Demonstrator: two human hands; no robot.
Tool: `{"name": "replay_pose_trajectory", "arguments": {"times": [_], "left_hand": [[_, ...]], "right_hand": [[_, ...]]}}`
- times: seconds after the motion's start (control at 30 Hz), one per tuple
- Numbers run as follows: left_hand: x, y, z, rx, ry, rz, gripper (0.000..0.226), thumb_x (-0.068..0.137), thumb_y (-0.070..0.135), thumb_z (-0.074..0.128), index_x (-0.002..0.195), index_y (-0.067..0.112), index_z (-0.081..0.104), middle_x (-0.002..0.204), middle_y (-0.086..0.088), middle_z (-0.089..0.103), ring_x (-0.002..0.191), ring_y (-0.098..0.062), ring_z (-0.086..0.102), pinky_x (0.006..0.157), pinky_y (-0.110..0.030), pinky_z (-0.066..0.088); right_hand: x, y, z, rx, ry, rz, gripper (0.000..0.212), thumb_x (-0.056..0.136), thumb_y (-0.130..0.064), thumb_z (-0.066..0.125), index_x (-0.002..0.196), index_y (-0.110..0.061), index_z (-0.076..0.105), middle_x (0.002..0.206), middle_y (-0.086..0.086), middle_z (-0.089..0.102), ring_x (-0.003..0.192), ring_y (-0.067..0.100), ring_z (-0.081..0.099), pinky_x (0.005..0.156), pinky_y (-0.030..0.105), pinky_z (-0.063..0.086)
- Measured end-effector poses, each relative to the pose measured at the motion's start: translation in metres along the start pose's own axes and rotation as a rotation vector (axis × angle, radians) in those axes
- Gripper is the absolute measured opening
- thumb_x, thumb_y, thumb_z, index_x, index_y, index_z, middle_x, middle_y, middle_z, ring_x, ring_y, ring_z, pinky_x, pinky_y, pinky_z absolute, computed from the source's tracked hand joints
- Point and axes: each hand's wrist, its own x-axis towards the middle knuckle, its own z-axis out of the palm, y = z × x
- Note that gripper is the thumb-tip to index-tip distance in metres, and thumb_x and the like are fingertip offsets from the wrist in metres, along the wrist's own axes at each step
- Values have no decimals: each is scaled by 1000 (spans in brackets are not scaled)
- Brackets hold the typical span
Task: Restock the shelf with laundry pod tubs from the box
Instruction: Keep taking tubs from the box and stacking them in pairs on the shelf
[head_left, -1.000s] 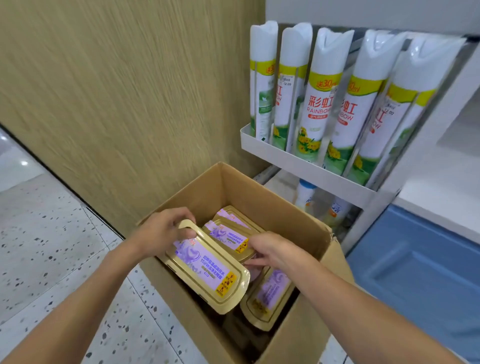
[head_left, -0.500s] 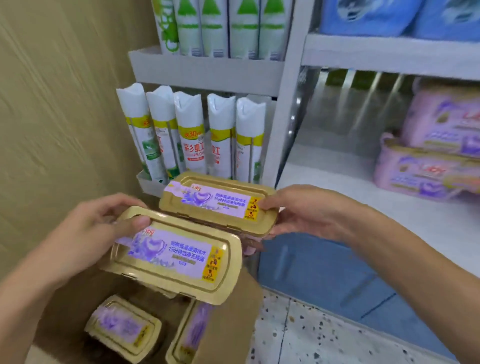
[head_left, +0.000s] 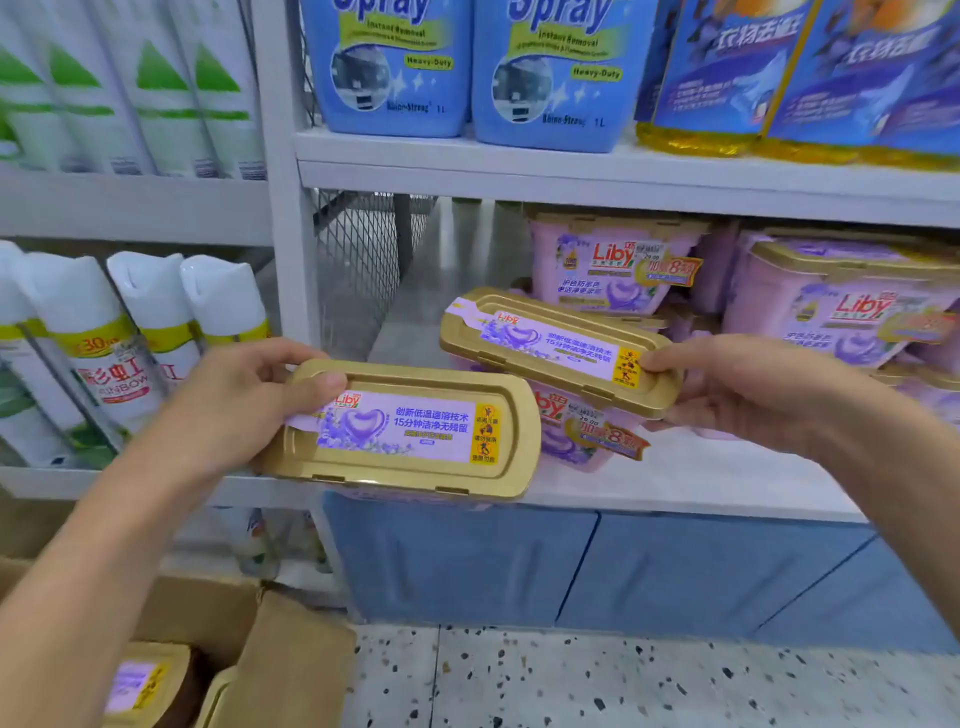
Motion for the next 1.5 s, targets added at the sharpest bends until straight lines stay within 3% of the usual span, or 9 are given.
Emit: {"name": "replay_pose_trajectory", "arguments": {"times": [0.1, 0.23, 0.53, 0.77, 0.87, 0.97, 1.23, 1.33, 1.5], "left_hand": [[17, 13, 25, 47, -16, -16, 6, 87, 22, 77, 92, 19, 75, 69, -6, 68, 56, -13, 59, 40, -17, 44], [30, 23, 53, 38, -64, -90, 6, 88, 20, 78, 91, 17, 74, 77, -11, 68, 48, -23, 64, 46, -46, 60], [38, 24, 79, -11, -7, -166, 12, 89, 29, 76, 93, 19, 74, 63, 5, 73, 43, -12, 65, 44, -35, 60], [26, 1, 108, -686, 68, -276, 15, 87, 29, 69, 91, 15, 74, 92, -11, 77, 70, -20, 69, 72, -34, 47], [18, -14, 107, -877, -100, -16, 54, 62, 46, 88, 101, 13, 72, 95, -5, 78, 88, -21, 74, 82, -33, 57], [13, -35, 108, -687, -234, 142, 86, 48, 27, 99, 124, 8, 63, 106, -6, 78, 98, -20, 74, 80, -27, 59], [10, -54, 107, -416, -97, 116, 96, 35, 52, 100, 116, 10, 69, 103, -8, 79, 97, -28, 75, 64, -38, 62], [6, -50, 113, -387, -93, 114, 77, 41, 36, 99, 108, 13, 70, 96, -14, 78, 91, -29, 75, 70, -48, 61], [-3, -29, 143, -355, -164, 126, 51, 61, 5, 95, 102, 17, 67, 89, -37, 64, 72, -11, 72, 74, -28, 54]], "right_hand": [[0, 8, -31, -11, 92, 1, 11, 95, -8, 61, 99, 1, 67, 70, 14, 76, 51, 21, 72, 47, 23, 59], [8, 20, -61, -3, 173, -3, 13, 95, -7, 63, 102, 4, 65, 78, 21, 76, 57, 26, 74, 47, 24, 59], [24, 53, -76, 4, 281, -131, 12, 95, -10, 60, 93, -3, 69, 67, 8, 75, 52, 15, 68, 51, 24, 61], [31, 105, -64, 58, 175, -365, 66, 70, -75, 68, 110, -22, 69, 100, -10, 73, 79, 14, 64, 75, 29, 50], [36, 121, -53, -84, 166, -489, 80, 59, -40, 92, 129, -27, 57, 121, -17, 70, 108, 2, 67, 82, 21, 56], [41, 123, -44, -122, 328, -544, 75, 61, -19, 93, 127, -30, 59, 116, -16, 73, 105, 4, 69, 79, 31, 60], [4, 90, -53, -37, 478, -742, 63, 59, -13, 92, 117, -21, 69, 106, -12, 77, 100, 8, 72, 74, 14, 56], [-24, 60, -57, -3, 462, -856, 63, 57, -17, 89, 116, -16, 71, 106, -11, 78, 100, 7, 73, 75, 14, 56], [-23, 26, -45, 55, 274, -919, 55, 57, -18, 90, 109, -16, 74, 112, 6, 76, 107, 29, 72, 96, 54, 54]]}}
